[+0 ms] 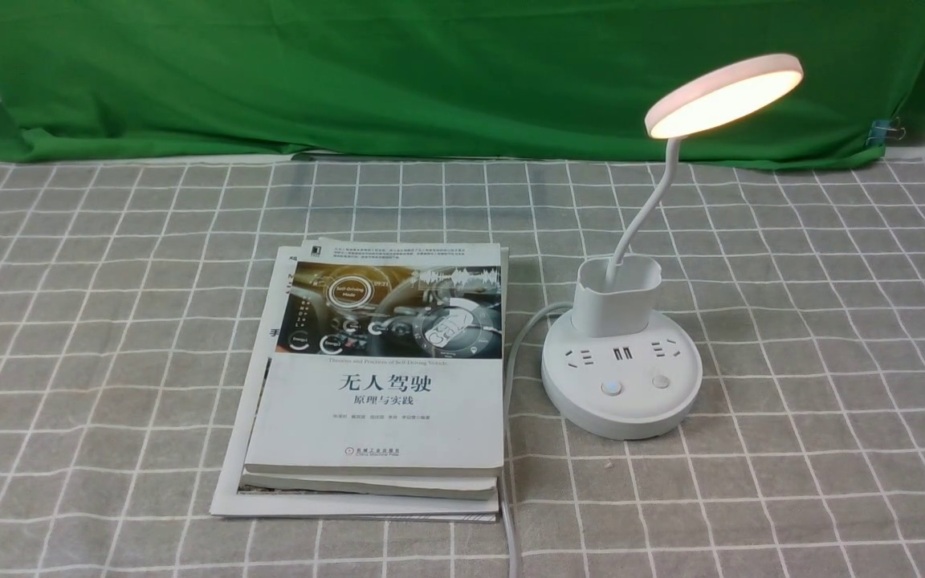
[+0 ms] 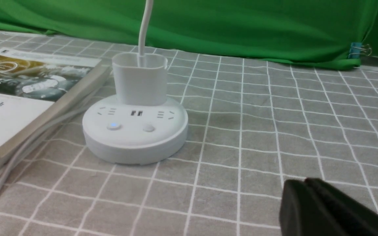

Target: Turn on the desk lamp on the grey coffee tablecloth with your hand.

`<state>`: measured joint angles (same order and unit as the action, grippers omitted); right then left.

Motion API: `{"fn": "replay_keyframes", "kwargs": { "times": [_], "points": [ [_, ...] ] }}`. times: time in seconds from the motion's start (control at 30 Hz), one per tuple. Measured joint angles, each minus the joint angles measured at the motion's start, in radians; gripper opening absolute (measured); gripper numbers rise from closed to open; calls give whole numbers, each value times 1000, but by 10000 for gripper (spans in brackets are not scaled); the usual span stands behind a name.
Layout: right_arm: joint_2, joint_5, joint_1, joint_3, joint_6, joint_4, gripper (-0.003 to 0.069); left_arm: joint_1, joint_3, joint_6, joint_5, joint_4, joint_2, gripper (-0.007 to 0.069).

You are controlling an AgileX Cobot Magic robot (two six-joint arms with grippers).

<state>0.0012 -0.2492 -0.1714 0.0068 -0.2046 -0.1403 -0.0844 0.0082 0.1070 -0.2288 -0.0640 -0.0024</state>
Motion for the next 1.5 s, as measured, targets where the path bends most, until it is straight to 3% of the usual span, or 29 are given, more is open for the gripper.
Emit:
{"fn": "replay_keyframes", "kwargs": {
  "times": [0.73, 1.5],
  "points": [
    [0, -3, 0, 0, 0, 0, 139, 0, 0, 1, 0, 0, 0, 19],
    [0, -3, 0, 0, 0, 0, 176, 0, 0, 0, 0, 0, 0, 19]
  ]
}}
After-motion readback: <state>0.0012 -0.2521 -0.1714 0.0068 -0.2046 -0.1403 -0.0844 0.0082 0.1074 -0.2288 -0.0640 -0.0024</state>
